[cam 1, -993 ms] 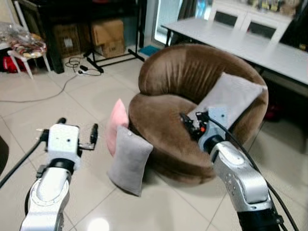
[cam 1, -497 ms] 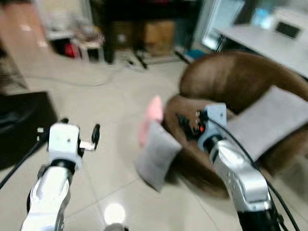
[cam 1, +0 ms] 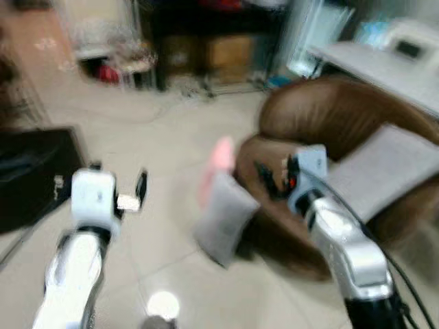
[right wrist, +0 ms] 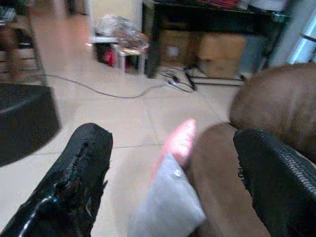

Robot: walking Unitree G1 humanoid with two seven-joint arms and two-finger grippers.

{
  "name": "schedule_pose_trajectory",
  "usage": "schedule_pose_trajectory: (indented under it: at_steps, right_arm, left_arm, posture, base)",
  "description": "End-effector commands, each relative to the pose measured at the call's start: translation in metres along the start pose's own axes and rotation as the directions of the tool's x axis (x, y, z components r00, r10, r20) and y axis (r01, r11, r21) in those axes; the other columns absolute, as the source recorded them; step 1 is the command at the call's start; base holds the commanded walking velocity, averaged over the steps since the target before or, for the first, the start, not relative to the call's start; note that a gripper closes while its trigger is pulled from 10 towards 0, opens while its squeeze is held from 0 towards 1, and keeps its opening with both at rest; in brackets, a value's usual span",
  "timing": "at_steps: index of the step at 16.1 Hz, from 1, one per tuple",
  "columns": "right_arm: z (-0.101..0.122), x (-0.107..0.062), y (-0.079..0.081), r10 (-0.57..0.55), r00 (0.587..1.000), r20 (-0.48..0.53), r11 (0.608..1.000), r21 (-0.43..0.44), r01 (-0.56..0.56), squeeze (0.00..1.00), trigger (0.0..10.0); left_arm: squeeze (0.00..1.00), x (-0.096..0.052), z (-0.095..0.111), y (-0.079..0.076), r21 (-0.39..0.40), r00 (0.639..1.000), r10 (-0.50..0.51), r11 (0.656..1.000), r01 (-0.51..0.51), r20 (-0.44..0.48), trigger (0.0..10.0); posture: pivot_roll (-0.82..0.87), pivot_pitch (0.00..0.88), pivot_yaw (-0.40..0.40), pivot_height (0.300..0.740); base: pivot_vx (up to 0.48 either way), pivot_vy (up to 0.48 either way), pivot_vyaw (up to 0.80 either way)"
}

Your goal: Move the pillow to the sofa from floor

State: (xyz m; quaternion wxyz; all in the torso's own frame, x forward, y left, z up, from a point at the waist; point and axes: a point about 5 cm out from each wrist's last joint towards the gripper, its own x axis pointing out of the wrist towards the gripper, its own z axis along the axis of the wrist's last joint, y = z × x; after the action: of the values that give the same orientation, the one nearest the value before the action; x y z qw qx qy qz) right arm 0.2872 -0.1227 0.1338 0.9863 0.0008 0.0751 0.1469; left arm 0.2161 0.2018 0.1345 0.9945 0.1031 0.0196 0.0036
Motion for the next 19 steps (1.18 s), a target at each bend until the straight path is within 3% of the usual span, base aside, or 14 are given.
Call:
schedule_pose_trajectory:
  at_steps: [1,3,11,13,16,19]
  right_arm:
    - [-0.001,-0.001,0.000,0.001,1.000,-0.003,1.000,-0.011,-0.001,0.00,10.0]
    - [-0.001,-0.001,0.000,0.003,1.000,-0.003,1.000,0.001,-0.003,0.00,10.0]
    - [-0.001,-0.002,-0.002,-0.018,1.000,0.003,1.000,0.021,0.018,0.00,10.0]
    - [0.002,-0.006,-0.013,-0.056,0.998,0.033,0.998,0.030,0.055,0.00,10.0]
    - [-0.009,-0.016,-0.026,-0.106,0.994,0.027,0.994,0.035,0.105,0.00,10.0]
    - [-0.020,-0.025,-0.028,-0.168,0.986,-0.003,0.985,0.046,0.168,0.00,10.0]
  left_arm:
    - [0.00,0.006,0.010,-0.001,0.011,0.999,-0.016,1.000,0.015,0.041,10.0]
    - [0.00,0.006,0.009,-0.001,0.011,0.999,-0.016,1.000,0.016,0.038,10.0]
    - [0.00,0.007,0.009,-0.001,0.009,0.999,-0.019,1.000,0.019,0.035,10.0]
    - [0.00,0.007,0.006,0.000,0.022,0.999,-0.018,1.000,0.017,0.029,10.0]
    - [0.00,0.010,0.007,0.002,0.063,0.998,-0.049,0.997,0.047,0.031,10.0]
    - [0.00,0.016,0.003,0.006,0.079,0.997,-0.071,0.995,0.069,0.025,10.0]
  posture:
    - [-0.01,0.000,-0.087,0.740]
    - [-0.01,0.000,-0.087,0.740]
    - [-0.01,0.000,-0.086,0.740]
    - [-0.01,0.000,-0.086,0.740]
    - [-0.02,0.000,-0.028,0.740]
    - [-0.05,0.000,0.017,0.740]
  base:
    - [0.277,0.000,0.80]
    - [0.291,0.000,0.80]
    - [0.295,0.000,0.00]
    - [0.300,0.000,0.00]
    - [0.298,0.000,0.00]
    - [0.296,0.000,0.00]
